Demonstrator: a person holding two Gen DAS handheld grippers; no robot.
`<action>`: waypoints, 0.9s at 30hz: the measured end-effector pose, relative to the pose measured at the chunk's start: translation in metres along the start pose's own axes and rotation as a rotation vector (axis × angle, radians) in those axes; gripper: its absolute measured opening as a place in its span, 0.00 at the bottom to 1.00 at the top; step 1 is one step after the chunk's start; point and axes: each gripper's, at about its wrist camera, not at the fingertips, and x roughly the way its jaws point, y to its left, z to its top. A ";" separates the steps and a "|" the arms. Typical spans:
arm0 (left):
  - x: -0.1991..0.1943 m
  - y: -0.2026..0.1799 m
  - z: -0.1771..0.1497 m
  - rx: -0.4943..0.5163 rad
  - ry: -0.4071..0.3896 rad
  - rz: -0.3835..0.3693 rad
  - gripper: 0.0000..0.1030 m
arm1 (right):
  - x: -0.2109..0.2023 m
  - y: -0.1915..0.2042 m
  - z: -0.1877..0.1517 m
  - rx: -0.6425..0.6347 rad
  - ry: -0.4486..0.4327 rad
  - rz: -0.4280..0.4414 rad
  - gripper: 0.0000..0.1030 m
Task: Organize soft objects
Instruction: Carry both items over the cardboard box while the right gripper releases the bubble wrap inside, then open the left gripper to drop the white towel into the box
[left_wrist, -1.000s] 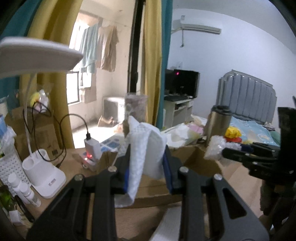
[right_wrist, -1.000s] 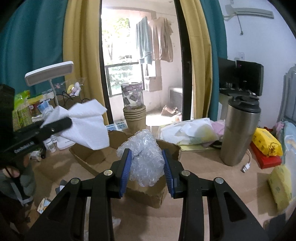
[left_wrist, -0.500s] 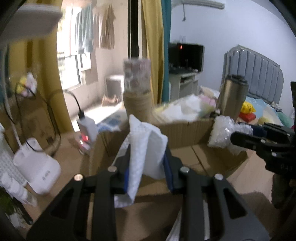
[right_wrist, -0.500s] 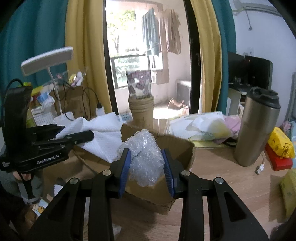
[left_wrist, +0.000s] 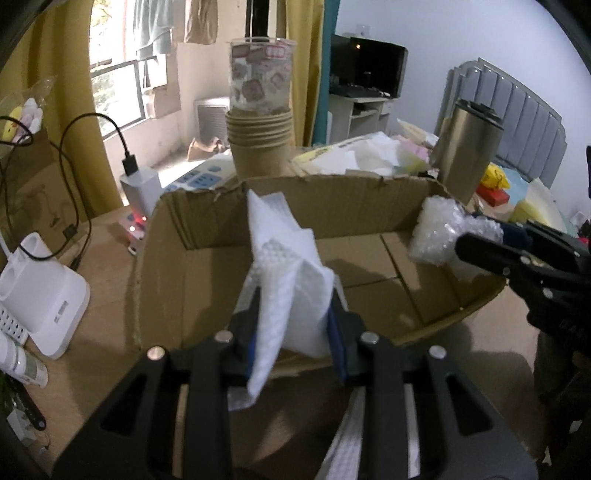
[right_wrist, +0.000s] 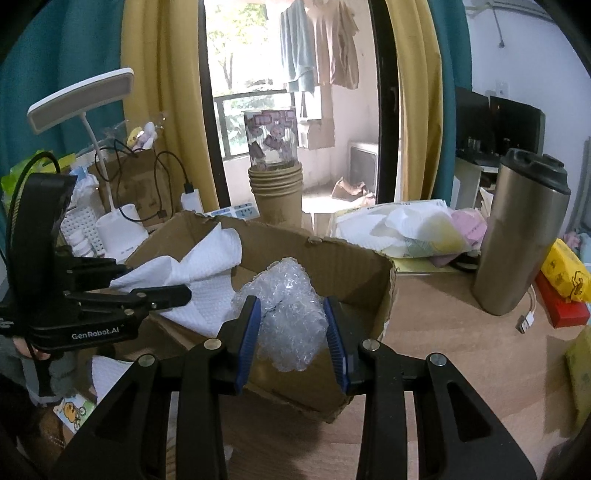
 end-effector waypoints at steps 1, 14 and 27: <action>0.000 -0.001 0.000 0.002 0.003 0.002 0.31 | 0.001 0.000 -0.001 0.001 0.007 0.001 0.35; -0.011 -0.014 0.001 0.067 0.012 -0.033 0.32 | -0.015 0.002 0.003 0.018 -0.029 0.012 0.52; -0.051 -0.017 0.000 0.052 -0.103 -0.052 0.77 | -0.059 0.012 0.000 0.009 -0.101 -0.001 0.57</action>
